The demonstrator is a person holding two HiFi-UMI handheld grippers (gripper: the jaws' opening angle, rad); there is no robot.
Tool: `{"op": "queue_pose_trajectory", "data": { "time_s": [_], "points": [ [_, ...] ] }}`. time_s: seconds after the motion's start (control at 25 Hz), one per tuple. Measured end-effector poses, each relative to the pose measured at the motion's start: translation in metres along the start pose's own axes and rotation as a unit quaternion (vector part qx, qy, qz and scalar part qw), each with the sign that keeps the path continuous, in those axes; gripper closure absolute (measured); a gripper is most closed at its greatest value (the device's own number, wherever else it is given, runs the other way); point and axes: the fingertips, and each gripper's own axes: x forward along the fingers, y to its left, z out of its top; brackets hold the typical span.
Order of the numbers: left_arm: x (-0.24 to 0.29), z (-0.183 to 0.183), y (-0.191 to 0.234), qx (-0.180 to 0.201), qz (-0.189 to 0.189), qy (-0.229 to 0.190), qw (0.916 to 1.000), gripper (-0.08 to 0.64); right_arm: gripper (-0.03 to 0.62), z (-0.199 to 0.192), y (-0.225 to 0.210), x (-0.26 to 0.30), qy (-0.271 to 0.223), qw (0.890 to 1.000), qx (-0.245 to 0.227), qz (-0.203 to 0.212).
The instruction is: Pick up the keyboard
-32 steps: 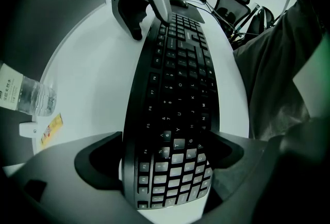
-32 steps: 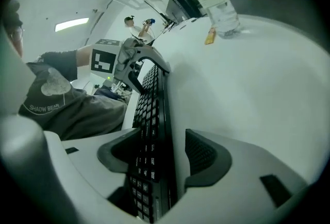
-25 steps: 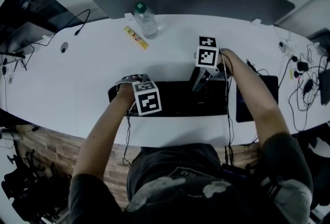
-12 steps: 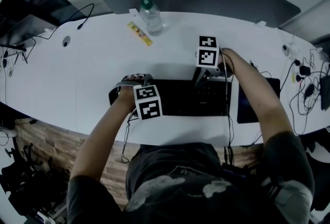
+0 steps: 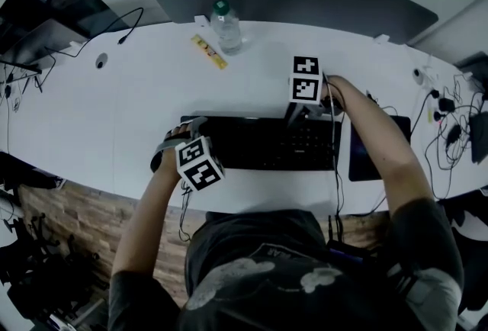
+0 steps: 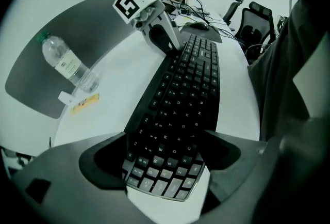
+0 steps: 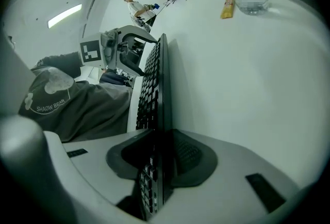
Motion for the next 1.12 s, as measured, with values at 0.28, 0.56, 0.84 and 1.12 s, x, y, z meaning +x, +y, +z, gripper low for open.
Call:
{"op": "queue_pose_trajectory", "data": {
  "time_s": [0.28, 0.56, 0.84, 1.12],
  "points": [
    [-0.022, -0.030, 0.000, -0.067, 0.051, -0.035, 0.9959, 0.126, 0.483, 0.008, 0.014, -0.013, -0.013, 0.997, -0.029, -0.067],
    [-0.046, -0.035, 0.007, -0.081, 0.083, -0.062, 0.9913, 0.124, 0.483, 0.010, 0.030, -0.018, -0.011, 0.989, -0.051, -0.141],
    [-0.070, -0.012, 0.018, -0.039, 0.085, -0.084, 0.9921, 0.124, 0.483, 0.011, 0.051, -0.025, -0.013, 0.971, -0.069, -0.227],
    [-0.072, 0.011, 0.017, 0.069, 0.033, -0.049, 0.9959, 0.124, 0.482, 0.010, 0.072, -0.025, -0.006, 0.947, -0.092, -0.308]
  ]
}}
